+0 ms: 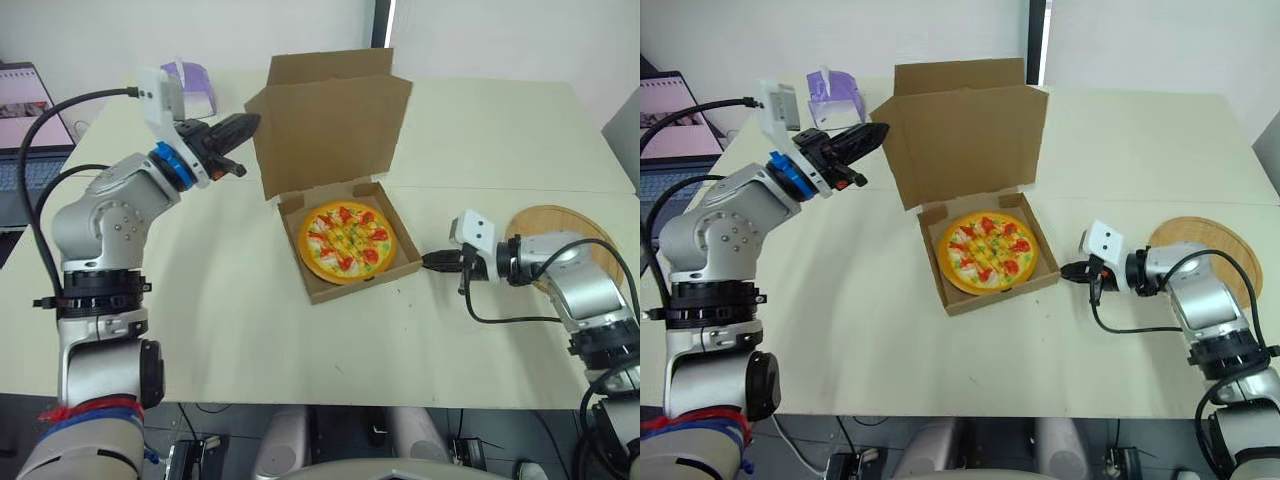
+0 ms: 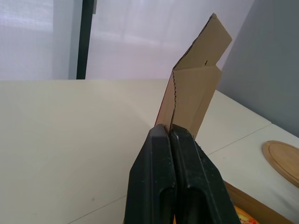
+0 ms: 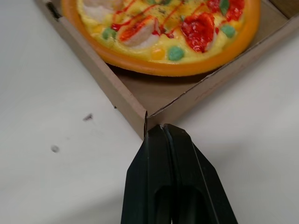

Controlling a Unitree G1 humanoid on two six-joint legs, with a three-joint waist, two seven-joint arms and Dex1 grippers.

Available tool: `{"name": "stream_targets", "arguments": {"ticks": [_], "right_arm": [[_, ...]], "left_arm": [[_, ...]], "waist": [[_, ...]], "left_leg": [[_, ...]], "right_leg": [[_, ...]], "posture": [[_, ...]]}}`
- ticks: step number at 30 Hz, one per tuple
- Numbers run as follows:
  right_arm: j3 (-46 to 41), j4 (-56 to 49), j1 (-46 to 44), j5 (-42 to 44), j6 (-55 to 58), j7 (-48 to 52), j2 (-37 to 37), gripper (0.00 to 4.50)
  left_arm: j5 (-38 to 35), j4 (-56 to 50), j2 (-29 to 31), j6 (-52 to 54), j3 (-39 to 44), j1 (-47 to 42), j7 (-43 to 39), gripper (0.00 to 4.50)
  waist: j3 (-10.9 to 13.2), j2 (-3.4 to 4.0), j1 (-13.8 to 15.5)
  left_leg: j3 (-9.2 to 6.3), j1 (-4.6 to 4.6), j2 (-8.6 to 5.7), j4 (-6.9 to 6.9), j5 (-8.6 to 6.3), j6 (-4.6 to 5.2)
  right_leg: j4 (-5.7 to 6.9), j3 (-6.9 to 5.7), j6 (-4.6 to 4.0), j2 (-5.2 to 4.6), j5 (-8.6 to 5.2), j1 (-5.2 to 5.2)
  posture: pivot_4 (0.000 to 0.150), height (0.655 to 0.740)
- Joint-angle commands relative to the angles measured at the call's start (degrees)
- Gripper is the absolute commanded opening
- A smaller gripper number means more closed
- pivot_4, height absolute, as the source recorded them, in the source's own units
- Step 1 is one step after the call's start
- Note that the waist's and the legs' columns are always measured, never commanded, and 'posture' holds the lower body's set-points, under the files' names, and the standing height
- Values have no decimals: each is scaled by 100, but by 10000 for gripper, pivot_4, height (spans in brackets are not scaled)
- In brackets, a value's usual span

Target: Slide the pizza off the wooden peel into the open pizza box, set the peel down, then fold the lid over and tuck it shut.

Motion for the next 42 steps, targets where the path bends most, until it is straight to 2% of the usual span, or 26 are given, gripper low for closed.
{"name": "stream_targets", "arguments": {"ticks": [1,9,15,19,22,28,33,42], "right_arm": [[-109,-703,139,256,317,-46,-35,189],[25,-1320,547,397,676,-216,42,189],[-93,-1038,365,323,505,-326,-11,189],[-323,-296,-150,139,206,-573,-60,189],[-606,317,-714,159,-8,-912,75,5916],[-1344,1658,-1963,370,-299,-1815,649,27519],[-1543,2562,-2713,471,-490,-1933,900,44705],[-1451,3259,-3325,767,-245,-1275,1156,44705]], "left_arm": [[199,150,-83,-225,-36,-286,-263,0],[663,948,-340,-590,-107,-756,-632,0],[912,1435,-493,-878,-64,-1029,-769,0],[1034,1645,-562,-1040,-45,-1132,-808,0],[1130,1724,-570,-1144,-30,-1142,-840,0],[1171,1728,-573,-1167,16,-1108,-866,0],[1211,1784,-604,-1210,15,-1149,-868,0],[1277,1796,-664,-1226,12,-1155,-933,0]], "waist": [[0,0,0],[-1,-1,5],[-1,-1,2],[0,-1,0],[0,-2,-3],[0,-2,-14],[0,-1,-12],[0,-1,-20]], "left_leg": [[0,0,0,0,0,0],[-2,-1,-1,3,0,0],[2,-1,-3,11,0,1],[3,-2,-5,15,0,1],[5,-2,-5,17,0,1],[7,-2,-3,16,0,1],[8,-5,-3,16,0,1],[9,-6,-3,16,0,3]], "right_leg": [[-1,0,0,0,0,1],[1,-2,1,0,1,1],[4,2,7,0,4,2],[4,4,9,0,7,2],[4,5,9,0,9,2],[6,7,6,0,11,-1],[4,7,6,0,12,-2],[8,7,6,-1,12,-2]], "posture": [[1500,7400],[1500,7400],[1500,7400],[1500,7400],[1500,7400],[1500,7400],[1500,7400],[1500,7400]]}}
